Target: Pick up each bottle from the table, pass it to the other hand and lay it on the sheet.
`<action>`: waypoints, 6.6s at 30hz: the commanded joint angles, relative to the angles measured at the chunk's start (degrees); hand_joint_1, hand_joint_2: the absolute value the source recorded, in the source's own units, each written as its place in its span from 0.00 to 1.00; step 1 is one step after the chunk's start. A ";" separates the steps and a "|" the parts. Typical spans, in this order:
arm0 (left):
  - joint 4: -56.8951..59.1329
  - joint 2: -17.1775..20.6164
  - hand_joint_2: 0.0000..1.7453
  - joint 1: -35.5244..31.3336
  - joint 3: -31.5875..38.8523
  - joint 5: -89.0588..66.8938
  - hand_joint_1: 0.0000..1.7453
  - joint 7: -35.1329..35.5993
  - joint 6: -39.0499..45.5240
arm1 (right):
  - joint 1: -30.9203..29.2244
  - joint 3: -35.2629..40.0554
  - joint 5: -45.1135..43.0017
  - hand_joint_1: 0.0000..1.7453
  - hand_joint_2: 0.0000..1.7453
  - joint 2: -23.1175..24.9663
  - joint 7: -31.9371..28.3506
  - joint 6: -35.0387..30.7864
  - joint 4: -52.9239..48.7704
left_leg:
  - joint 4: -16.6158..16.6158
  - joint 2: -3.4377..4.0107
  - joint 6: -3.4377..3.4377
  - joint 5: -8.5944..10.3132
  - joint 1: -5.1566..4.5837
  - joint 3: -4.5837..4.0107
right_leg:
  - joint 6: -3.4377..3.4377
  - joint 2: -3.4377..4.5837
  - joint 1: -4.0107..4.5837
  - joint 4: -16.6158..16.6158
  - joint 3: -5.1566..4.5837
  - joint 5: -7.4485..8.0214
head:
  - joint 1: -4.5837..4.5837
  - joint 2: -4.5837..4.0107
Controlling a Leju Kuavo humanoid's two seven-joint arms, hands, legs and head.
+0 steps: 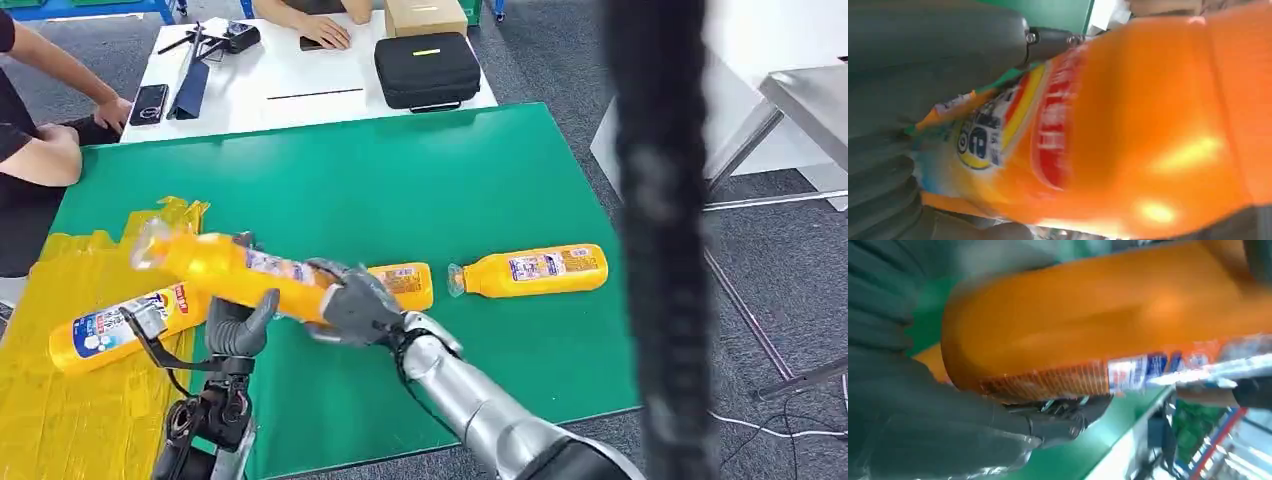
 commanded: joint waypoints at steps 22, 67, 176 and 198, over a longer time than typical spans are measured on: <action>-2.49 -0.53 1.00 0.43 0.80 -1.77 1.00 0.82 5.15 | -2.29 36.33 -12.30 1.00 1.00 0.99 11.04 -2.30 0.47 | 0.09 0.01 -0.23 -0.17 0.11 0.23 | -0.05 -0.14 0.11 0.05 0.26 -0.18 | 0.00 0.00; 44.15 12.77 1.00 -23.18 17.67 -98.28 0.00 23.13 49.75 | -4.88 5.22 -2.09 0.00 0.00 -12.95 5.32 4.01 -12.37 | 0.02 -0.37 -0.25 0.14 0.05 0.02 | -0.03 -0.31 0.01 0.05 0.09 0.00 | 0.02 0.00; 6.31 2.08 1.00 -9.83 -0.20 -3.84 0.00 1.67 -1.86 | -13.38 14.02 -11.44 1.00 1.00 0.99 15.05 -3.00 6.37 | 0.27 -0.29 -0.69 0.11 0.22 -0.18 | -0.26 -0.35 0.12 0.48 -0.19 -0.07 | 0.00 0.00; 11.86 2.55 1.00 -13.38 4.48 -0.20 0.00 2.86 -2.31 | -8.09 54.61 -18.43 1.00 1.00 0.99 27.26 -8.90 -6.58 | 0.06 -0.07 -0.67 0.15 0.27 -0.16 | -0.28 -0.19 0.15 0.27 -0.23 -0.02 | 0.00 0.00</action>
